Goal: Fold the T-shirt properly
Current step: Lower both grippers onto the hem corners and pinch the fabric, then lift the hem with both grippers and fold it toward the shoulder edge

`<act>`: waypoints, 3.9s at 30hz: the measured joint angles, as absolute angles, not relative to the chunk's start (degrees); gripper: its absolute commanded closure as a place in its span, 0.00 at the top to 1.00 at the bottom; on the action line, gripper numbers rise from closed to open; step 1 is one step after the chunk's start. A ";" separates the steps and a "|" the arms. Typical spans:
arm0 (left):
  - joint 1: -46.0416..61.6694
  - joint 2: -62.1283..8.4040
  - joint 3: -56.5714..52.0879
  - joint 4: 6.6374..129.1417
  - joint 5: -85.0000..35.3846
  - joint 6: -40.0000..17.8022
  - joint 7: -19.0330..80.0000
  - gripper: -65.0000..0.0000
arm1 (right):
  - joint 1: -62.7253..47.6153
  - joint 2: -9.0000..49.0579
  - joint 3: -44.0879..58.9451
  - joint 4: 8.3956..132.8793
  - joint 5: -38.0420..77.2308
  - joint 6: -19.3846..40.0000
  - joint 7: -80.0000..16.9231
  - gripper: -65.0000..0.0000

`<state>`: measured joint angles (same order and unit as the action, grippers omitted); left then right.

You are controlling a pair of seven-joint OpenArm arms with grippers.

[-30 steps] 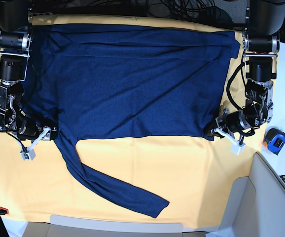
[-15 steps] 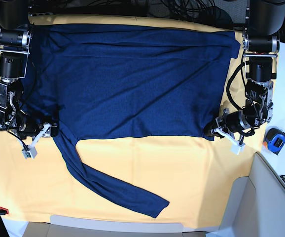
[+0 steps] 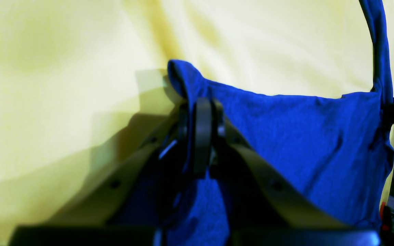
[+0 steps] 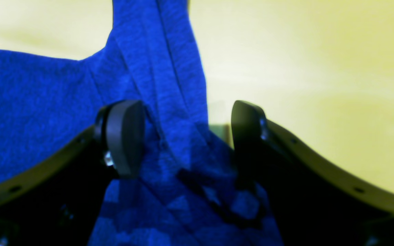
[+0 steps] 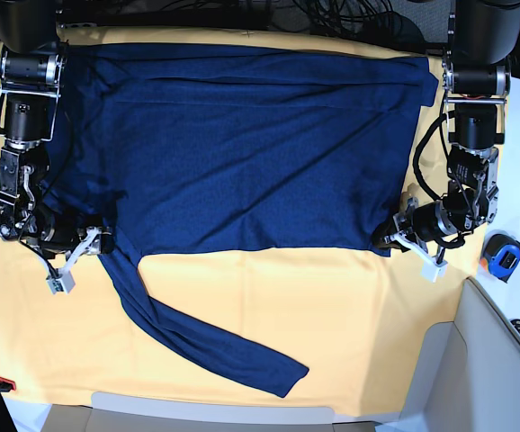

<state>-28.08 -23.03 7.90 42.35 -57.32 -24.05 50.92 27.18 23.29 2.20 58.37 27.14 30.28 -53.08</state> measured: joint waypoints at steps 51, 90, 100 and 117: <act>-23.62 -23.22 7.77 50.43 -56.51 -23.90 52.23 0.00 | 18.11 18.59 4.78 69.23 14.24 30.65 -48.62 0.00; -3.95 -29.10 -8.54 83.57 -56.62 -24.08 63.51 0.00 | -7.22 18.70 13.91 98.00 14.06 30.44 -49.15 0.00; 1.69 -29.21 -9.72 89.49 -56.51 -24.05 64.69 0.00 | -14.57 18.55 14.59 101.01 14.26 30.46 -48.90 0.00; 4.71 -29.21 -9.72 92.53 -56.90 -24.03 65.32 0.00 | -21.76 14.33 23.44 105.06 14.83 30.59 -48.90 0.00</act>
